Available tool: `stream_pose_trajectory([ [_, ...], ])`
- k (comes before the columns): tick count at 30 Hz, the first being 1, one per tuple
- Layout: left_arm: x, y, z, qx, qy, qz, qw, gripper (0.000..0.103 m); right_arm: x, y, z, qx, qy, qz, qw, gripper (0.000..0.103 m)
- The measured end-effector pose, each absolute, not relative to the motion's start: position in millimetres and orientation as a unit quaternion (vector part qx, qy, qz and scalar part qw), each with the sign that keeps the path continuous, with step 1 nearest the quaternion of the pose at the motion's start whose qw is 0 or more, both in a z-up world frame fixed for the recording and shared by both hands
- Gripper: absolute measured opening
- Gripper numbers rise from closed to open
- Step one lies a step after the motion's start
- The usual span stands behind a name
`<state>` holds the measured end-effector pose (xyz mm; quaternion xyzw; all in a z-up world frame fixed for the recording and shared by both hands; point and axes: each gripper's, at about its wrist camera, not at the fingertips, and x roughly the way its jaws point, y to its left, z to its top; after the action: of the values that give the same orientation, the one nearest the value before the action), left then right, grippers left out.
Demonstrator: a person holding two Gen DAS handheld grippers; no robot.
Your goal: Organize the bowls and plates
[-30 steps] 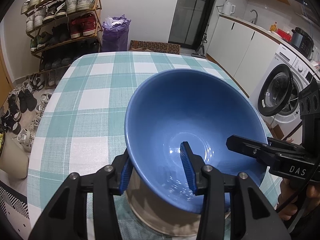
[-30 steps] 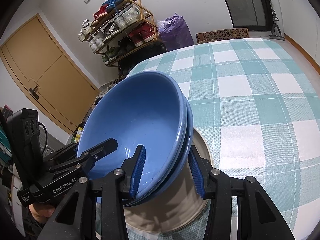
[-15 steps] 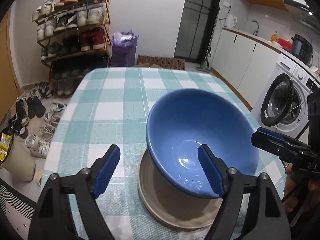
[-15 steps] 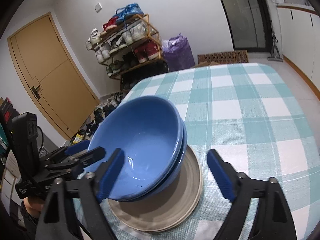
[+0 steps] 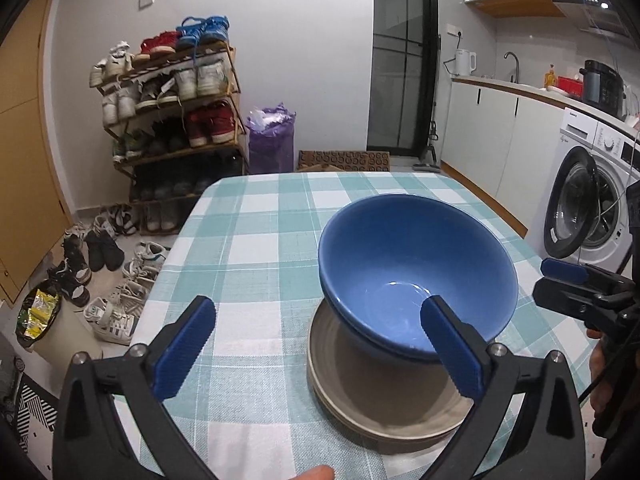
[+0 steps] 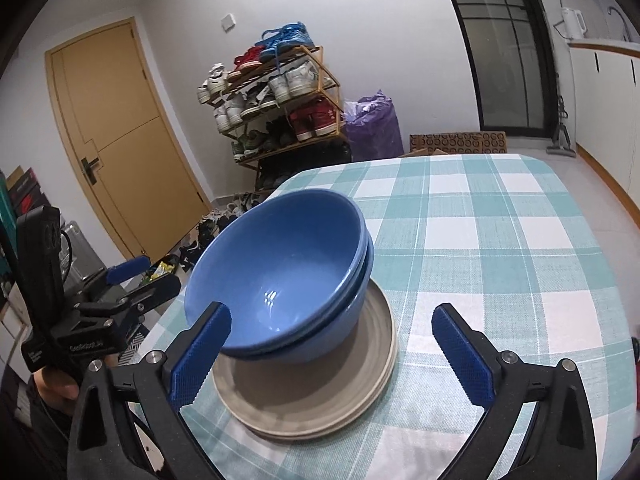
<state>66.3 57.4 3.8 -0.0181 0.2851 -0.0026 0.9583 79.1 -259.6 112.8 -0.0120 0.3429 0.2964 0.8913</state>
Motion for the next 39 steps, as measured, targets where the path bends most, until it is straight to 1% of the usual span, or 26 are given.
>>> stream_pose_trajectory([
  [18,26.6,60.8,-23.2,-0.024,0.229,0.02,0.973,0.103,31.4,-282.8,93.0,-0.016,0.277,0.318,0.907,0.102],
  [27,14.8,59.0,-34.4,-0.021,0.201,0.022,0.979,0.103,8.5,-288.1,78.1,-0.041,0.246,0.324,0.913,0.102],
  [39,11.6,54.4,-53.1,-0.012,0.199,0.025,0.98,0.103,4.1,-293.2,64.3,-0.04,0.244,0.327,0.912,0.102],
])
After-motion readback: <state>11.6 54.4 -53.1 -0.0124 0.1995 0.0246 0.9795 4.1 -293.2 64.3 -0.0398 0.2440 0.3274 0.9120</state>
